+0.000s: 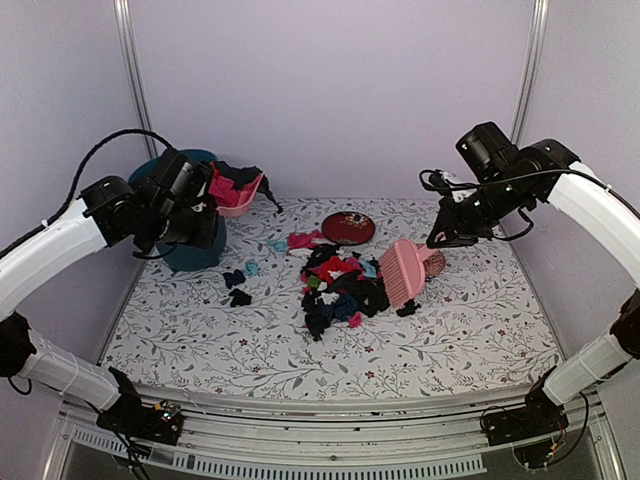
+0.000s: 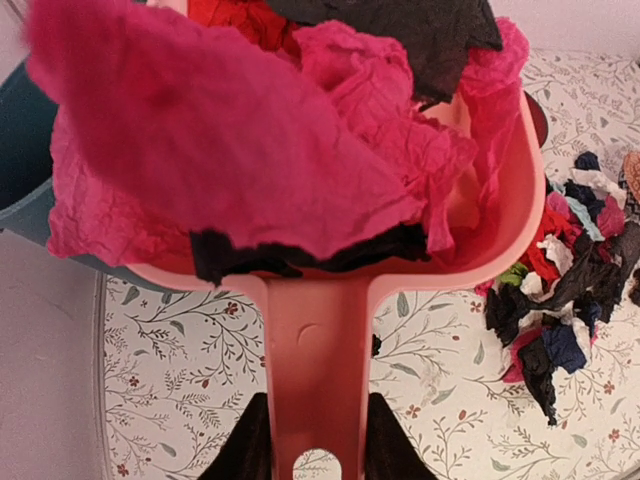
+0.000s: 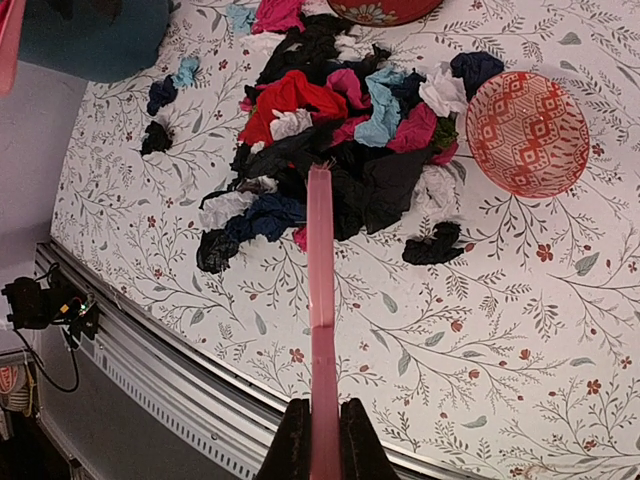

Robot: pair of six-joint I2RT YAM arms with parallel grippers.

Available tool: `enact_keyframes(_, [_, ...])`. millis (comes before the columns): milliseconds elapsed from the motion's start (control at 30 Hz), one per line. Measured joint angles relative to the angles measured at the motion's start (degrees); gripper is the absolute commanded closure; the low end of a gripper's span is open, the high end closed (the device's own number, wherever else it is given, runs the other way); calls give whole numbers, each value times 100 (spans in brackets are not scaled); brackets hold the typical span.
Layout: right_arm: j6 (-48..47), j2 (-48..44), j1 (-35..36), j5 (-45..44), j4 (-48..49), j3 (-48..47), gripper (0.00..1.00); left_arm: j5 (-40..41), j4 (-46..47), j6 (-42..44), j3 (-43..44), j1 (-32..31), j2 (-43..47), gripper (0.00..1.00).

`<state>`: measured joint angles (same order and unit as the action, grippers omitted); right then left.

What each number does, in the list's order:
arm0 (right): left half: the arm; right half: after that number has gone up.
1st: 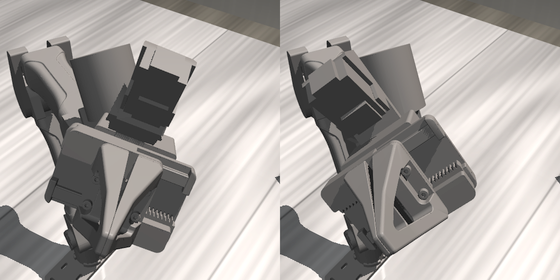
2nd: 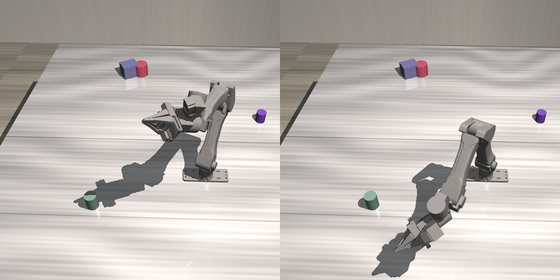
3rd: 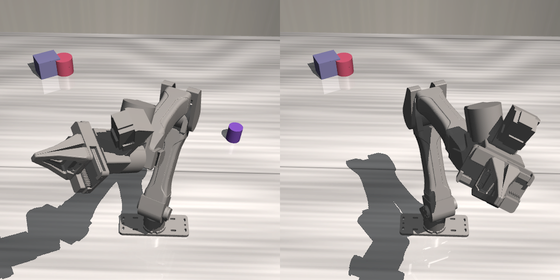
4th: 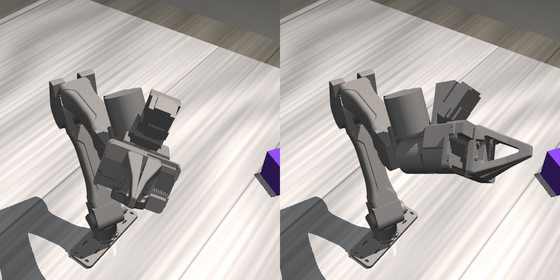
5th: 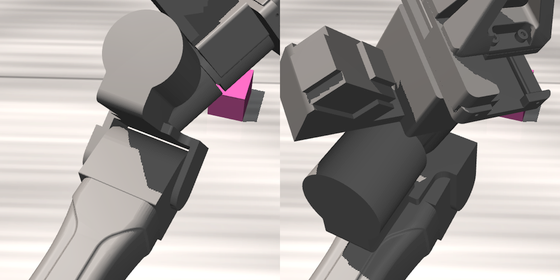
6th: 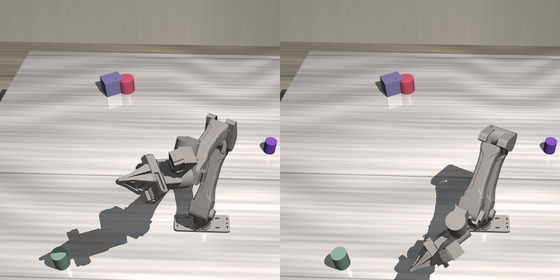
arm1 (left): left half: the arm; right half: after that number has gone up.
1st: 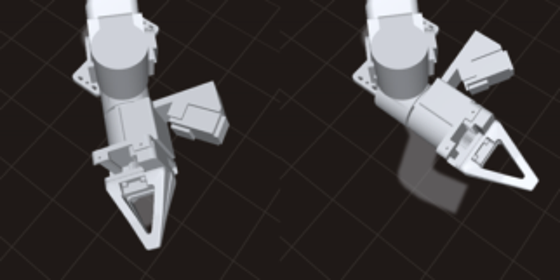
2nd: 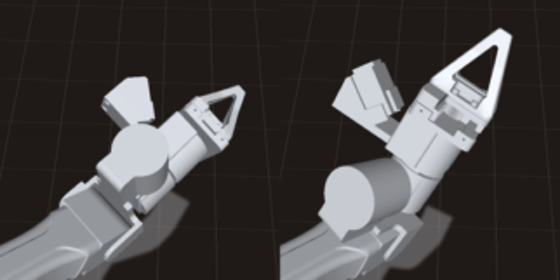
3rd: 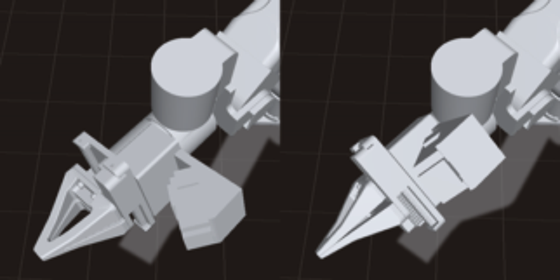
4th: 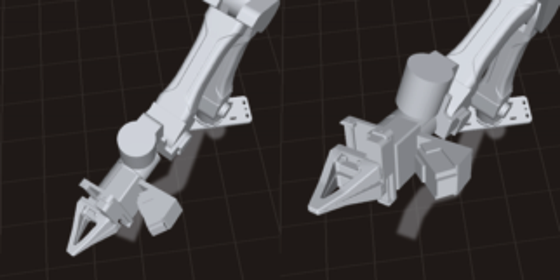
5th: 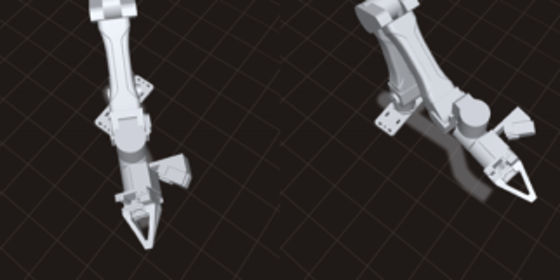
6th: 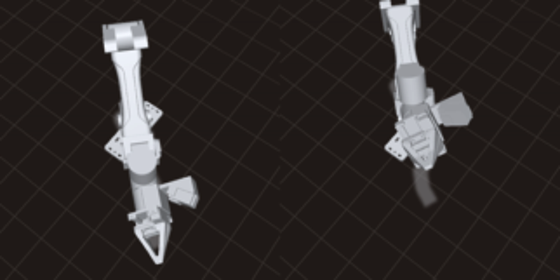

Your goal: Sweep away the paper scraps from the table

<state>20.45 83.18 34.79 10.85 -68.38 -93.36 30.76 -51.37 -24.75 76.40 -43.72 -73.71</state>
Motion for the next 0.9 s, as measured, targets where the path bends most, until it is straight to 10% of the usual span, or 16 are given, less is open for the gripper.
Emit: enact_keyframes(900, [-98, -334, -83, 35, 254, 831, 98, -2345, 271, -111, 627, 3392, 107, 81])
